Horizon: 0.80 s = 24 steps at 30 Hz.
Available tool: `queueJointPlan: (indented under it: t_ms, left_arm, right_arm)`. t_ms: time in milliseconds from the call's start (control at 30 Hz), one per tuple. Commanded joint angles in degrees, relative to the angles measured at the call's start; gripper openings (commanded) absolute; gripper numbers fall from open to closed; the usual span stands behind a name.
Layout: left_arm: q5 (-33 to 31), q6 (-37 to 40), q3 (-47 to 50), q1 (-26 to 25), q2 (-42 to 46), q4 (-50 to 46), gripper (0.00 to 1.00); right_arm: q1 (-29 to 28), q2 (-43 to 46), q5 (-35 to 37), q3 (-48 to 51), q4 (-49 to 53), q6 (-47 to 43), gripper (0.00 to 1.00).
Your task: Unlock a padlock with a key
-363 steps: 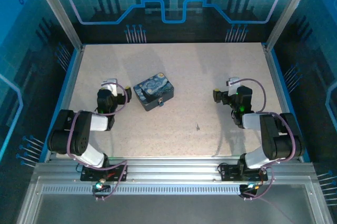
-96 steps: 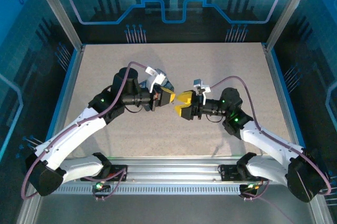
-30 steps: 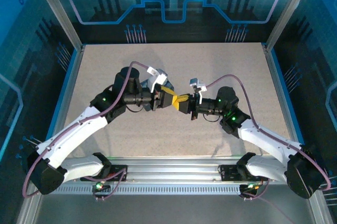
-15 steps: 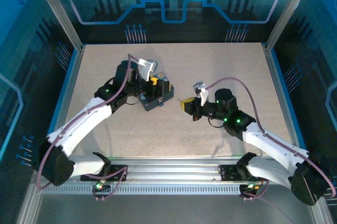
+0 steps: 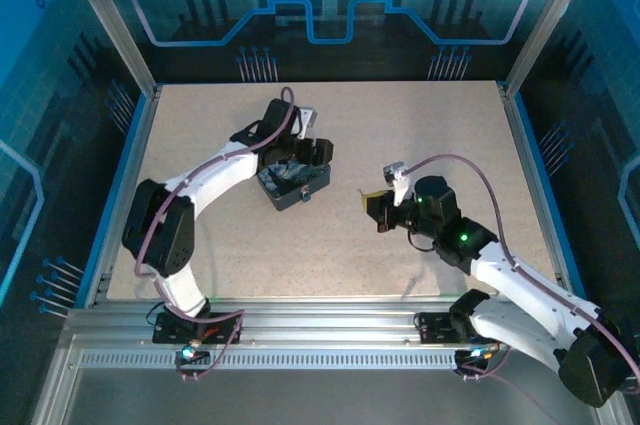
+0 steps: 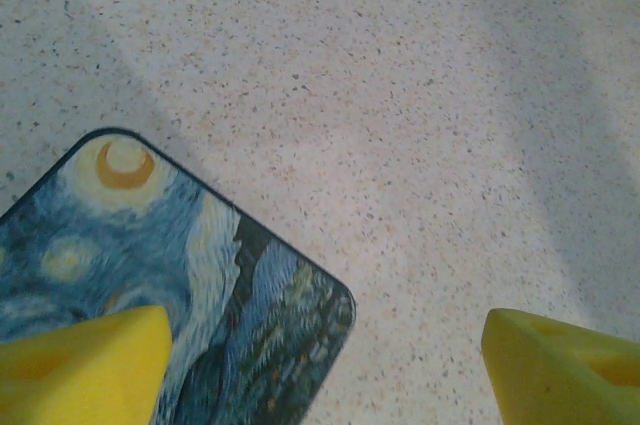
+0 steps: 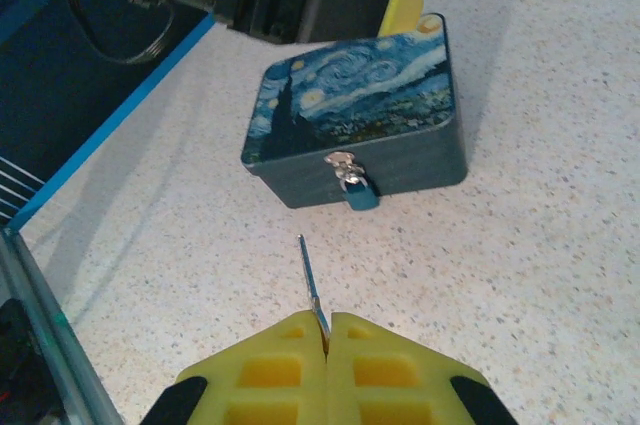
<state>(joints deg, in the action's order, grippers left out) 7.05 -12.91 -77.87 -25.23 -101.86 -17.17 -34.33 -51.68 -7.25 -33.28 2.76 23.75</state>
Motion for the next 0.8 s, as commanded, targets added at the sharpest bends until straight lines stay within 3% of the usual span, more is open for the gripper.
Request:
queueJointPlan:
  t_ms: [0,467,767]
  left_arm:
    - [0.16,1.78,-4.06,0.05,-3.57,-3.28,0.81]
    - [1.12,2.69,-7.24,-2.40,-9.76,-7.28,0.80]
    - [2.38,1.85,-3.47,-5.91,-8.03,-6.56,0.76]
  right_arm:
    - [0.75,0.88,1.98,1.09,3.09,0.50,0.00]
    - [1.27,0.61,3.01,0.25,5.34,0.64,0.00]
    - [7.16,2.61,1.99,-0.76,11.86,0.75,0.00]
